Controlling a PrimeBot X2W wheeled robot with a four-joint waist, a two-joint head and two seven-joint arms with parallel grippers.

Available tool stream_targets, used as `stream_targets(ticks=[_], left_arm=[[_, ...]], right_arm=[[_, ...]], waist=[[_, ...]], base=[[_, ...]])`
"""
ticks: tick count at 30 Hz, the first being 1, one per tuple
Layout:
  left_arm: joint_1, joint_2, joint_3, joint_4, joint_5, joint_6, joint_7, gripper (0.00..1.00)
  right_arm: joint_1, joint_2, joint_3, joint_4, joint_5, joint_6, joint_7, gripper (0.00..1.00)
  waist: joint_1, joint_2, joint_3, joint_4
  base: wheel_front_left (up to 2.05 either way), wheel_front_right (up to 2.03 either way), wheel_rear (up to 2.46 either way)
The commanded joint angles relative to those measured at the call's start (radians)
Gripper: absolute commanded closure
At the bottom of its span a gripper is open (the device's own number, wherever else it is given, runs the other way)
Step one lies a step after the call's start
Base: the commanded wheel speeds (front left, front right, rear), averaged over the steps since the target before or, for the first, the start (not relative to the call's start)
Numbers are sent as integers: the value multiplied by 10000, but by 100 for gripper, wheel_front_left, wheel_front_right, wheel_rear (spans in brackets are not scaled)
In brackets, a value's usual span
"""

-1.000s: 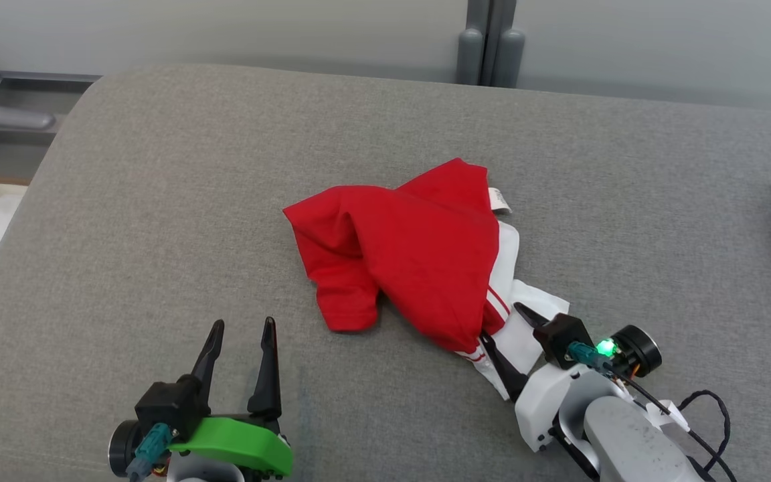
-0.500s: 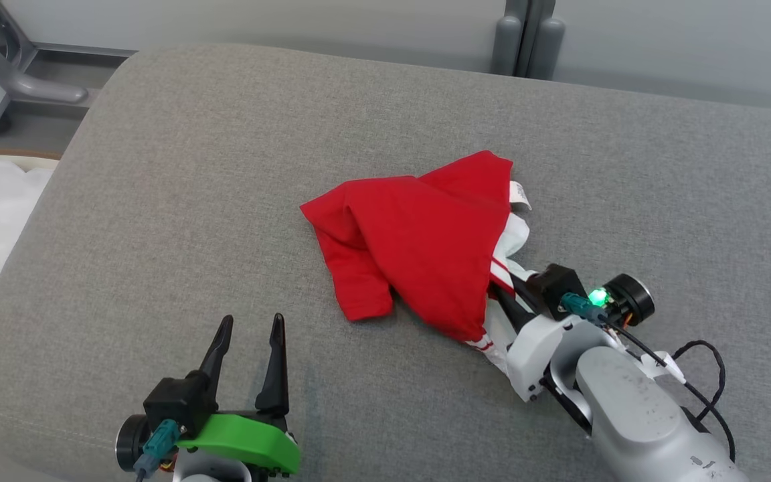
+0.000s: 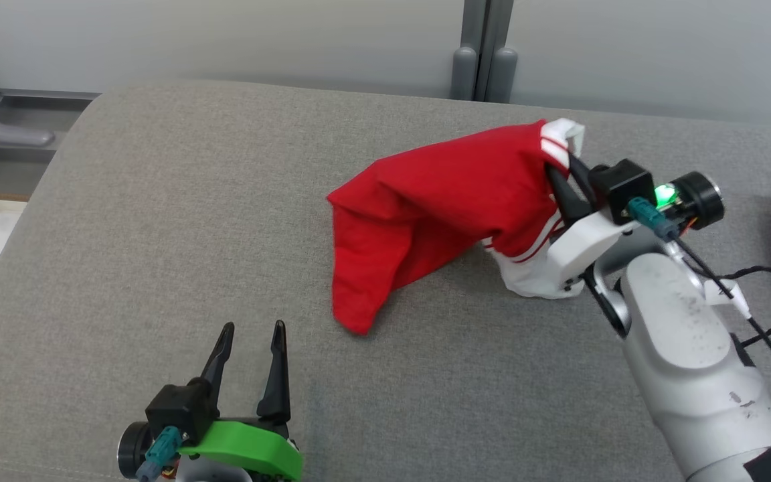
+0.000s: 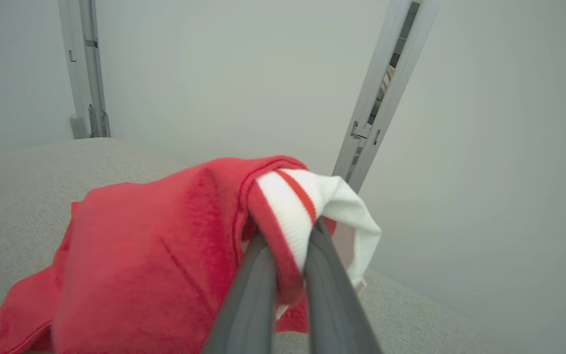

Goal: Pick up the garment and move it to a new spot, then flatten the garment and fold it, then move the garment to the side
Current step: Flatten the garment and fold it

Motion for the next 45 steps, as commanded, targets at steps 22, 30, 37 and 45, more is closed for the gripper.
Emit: stream_targets(ticks=[22,30,37,45], left_arm=[[-390,8,-137,-142,-11,-20,2,0],[-452,8,-196,-178,-35,38,2,0],[-282,8,-113,-248,-31,107,2,0],[-237,8,-10,-335,23,132,2,0]], right_arm=[[87,-45,2723,1573,-831,-16,-46,100],[-175,-57,4918,2184,750,-16,98,100],[-654,-96,3204,2976,489,-16,-7,100],[-212,-830,1124,3252,17,-16,-34,100]], waist=[[0,0,422,164],[0,0,486,156],[0,0,489,50],[0,0,522,-135]], base=[[0,0,0],[0,0,0],[0,0,0],[0,0,0]])
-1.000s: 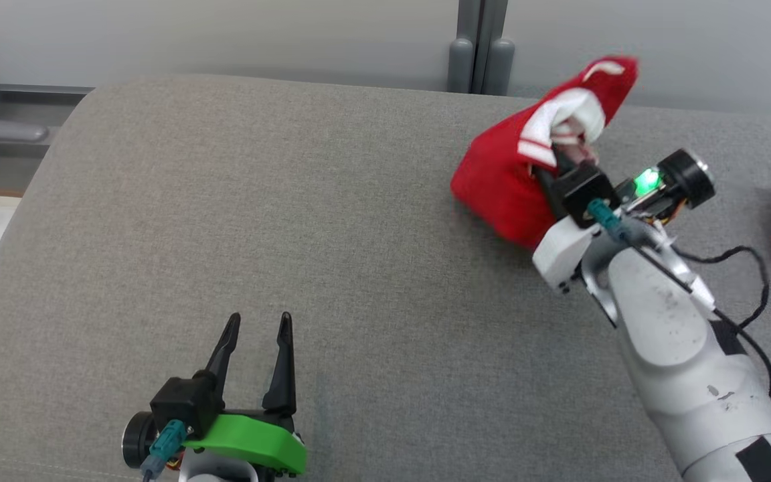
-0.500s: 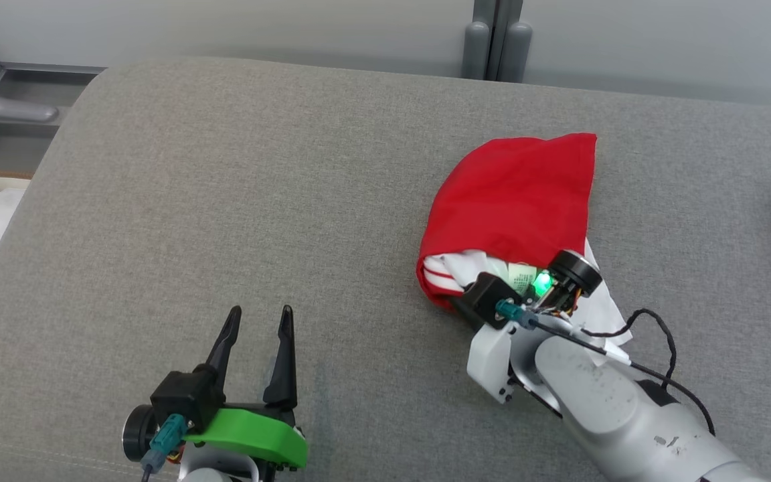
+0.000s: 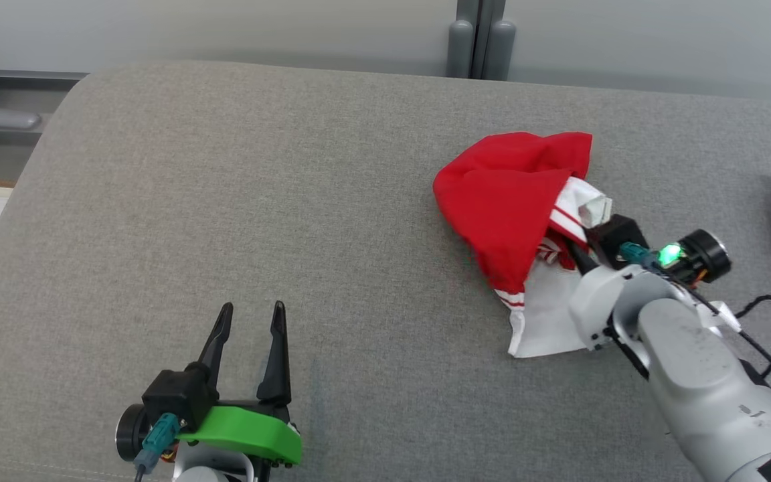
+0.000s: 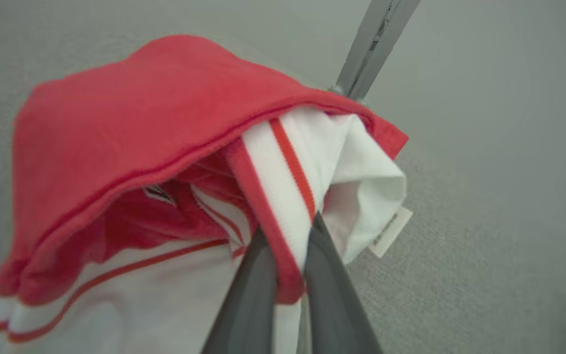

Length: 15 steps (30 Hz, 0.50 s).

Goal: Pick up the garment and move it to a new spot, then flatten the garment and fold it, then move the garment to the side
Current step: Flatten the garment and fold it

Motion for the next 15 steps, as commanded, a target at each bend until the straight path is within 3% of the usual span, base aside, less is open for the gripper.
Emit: stream_targets(ticks=[1,5,6,8,10,15], left_arm=[[28,10,42,-35,41,19,1,0],[-22,10,61,-36,87,-24,2,0],[-29,10,65,-27,98,-28,2,0],[-36,10,68,-8,92,-37,2,0],[-36,10,87,0,94,-43,2,0],[-5,10,123,26,118,-47,2,0]], right_arm=[[191,-186,-372,59,-119,-16,-38,100],[394,-395,-1340,237,-274,-16,-42,100],[456,-394,-1485,288,-307,-16,-42,96],[560,-363,-1767,365,-307,-16,-43,67],[676,-265,-1930,368,-278,-16,-44,0],[1025,-86,-2237,-98,95,-16,-45,0]], waist=[[0,0,39,-41],[0,0,92,-92],[0,0,96,-99],[0,0,101,-112],[0,0,103,-133],[0,0,53,-202]], base=[[0,0,0],[0,0,0],[0,0,0],[0,0,0],[0,0,0],[0,0,0]])
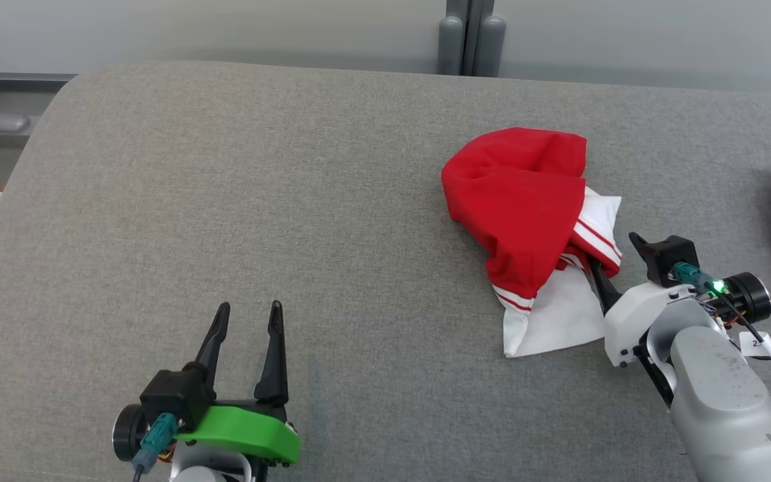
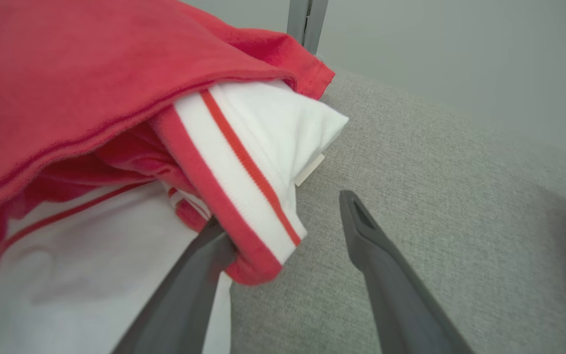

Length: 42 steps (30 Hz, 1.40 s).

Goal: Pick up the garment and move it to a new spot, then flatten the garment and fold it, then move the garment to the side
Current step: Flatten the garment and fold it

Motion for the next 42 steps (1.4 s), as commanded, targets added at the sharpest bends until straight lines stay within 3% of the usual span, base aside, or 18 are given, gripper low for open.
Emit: stream_targets(ticks=[1,8,21,30,42], left_arm=[[8,10,51,19,32,-32,2,0],[122,9,-6,38,64,-63,3,0],[244,11,-146,76,58,-31,3,0],[111,11,-239,72,2,-62,1,0],[-226,11,-345,117,-65,-80,3,0]], right_arm=[[184,-29,-74,-204,124,-16,-43,0],[286,-16,-350,-2261,1103,-16,-44,0],[-239,-76,-544,-4112,1940,-16,1003,0],[-151,106,-69,-2546,2665,-16,3155,0],[-1033,438,-219,-732,4479,-16,3564,0]], waist=[[0,0,-27,-29],[0,0,-158,-47],[0,0,-383,331],[0,0,-206,532],[0,0,142,955]], base=[[0,0,0],[0,0,0],[0,0,0],[0,0,0],[0,0,0]])
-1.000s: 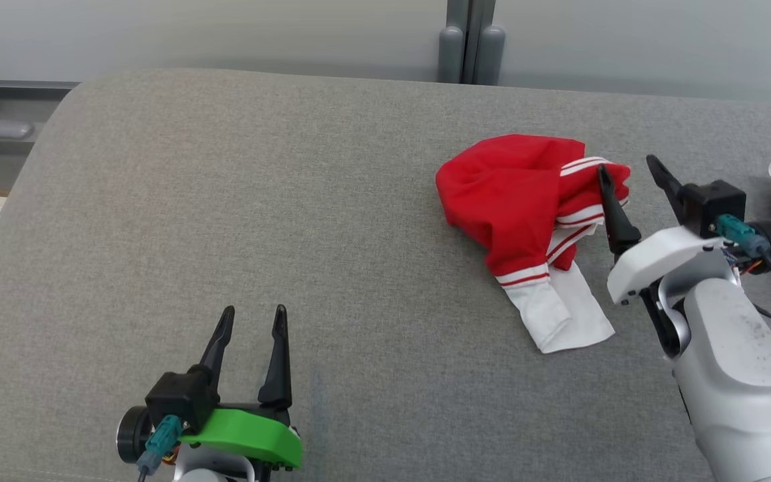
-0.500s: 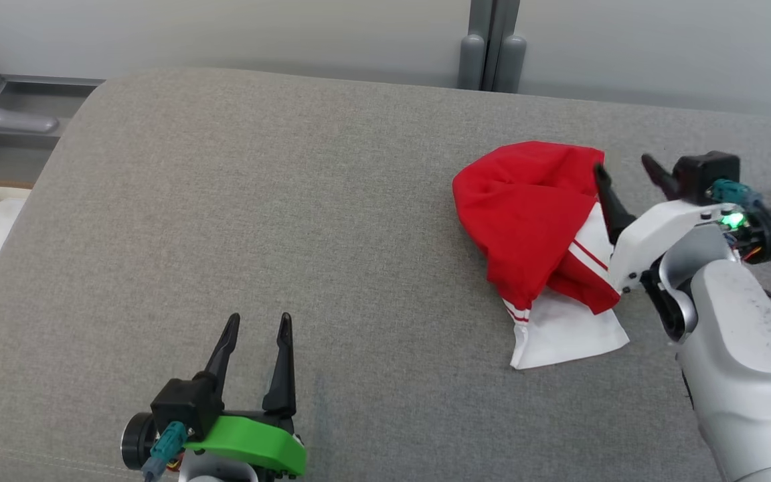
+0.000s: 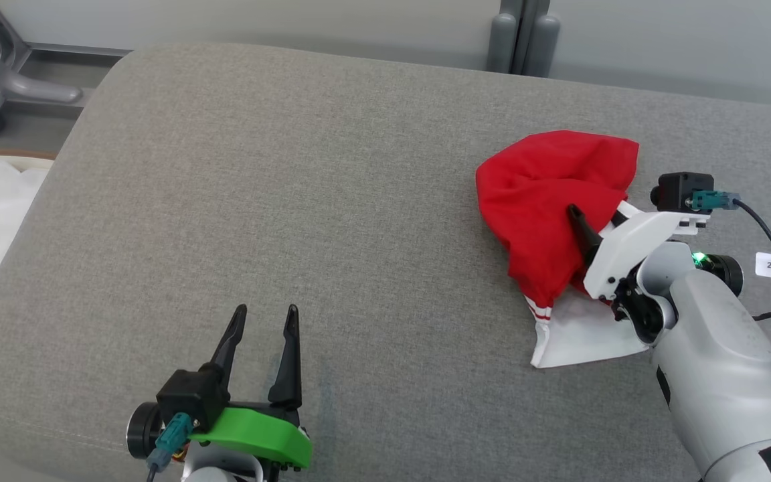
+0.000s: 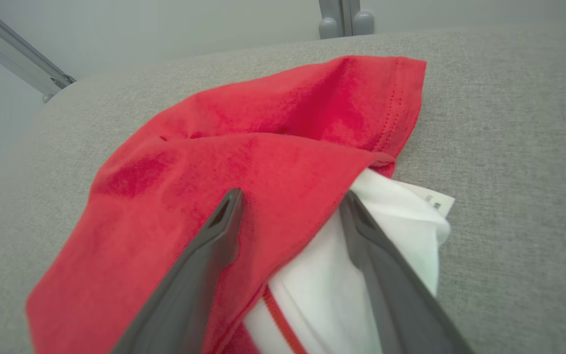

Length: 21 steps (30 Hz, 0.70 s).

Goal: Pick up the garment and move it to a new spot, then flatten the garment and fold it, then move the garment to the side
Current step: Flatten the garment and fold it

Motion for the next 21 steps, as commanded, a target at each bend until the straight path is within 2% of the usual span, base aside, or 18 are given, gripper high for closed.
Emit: stream_targets(ticks=[1,7,9,10,11,12,13,18,21], left_arm=[[-197,13,21,8,-67,-26,3,0],[-279,13,-60,60,-83,-60,3,0],[-335,13,-93,57,-93,-50,3,0],[-348,13,-103,53,-100,-39,3,0],[-349,13,-105,49,-103,-25,3,0],[-338,13,-106,46,-106,-7,3,0],[-332,13,-106,45,-106,7,3,0],[-317,13,-65,64,-124,30,3,0],[-332,13,-59,67,-106,26,3,0]], right_arm=[[-197,17,-24,154,240,-16,-27,0],[-880,-35,-9,795,668,-15,-345,0],[-1108,-64,-30,988,677,-16,-621,52],[-1229,-42,0,1083,705,-16,-761,71],[-1328,-22,19,1137,742,-15,-876,79],[-1431,-12,30,1215,754,-15,-997,95],[-1504,-2,66,1273,758,-16,-1105,100],[-1909,51,587,1393,465,-15,-1861,100],[-2122,121,1245,1249,137,-15,-2298,100]], waist=[[0,0,75,96],[0,0,177,286],[0,0,206,329],[0,0,215,347],[0,0,220,353],[0,0,222,354],[0,0,220,351],[0,0,168,290],[0,0,86,236]], base=[[0,0,0],[0,0,0],[0,0,0],[0,0,0],[0,0,0],[0,0,0],[0,0,0],[0,0,0],[0,0,0]])
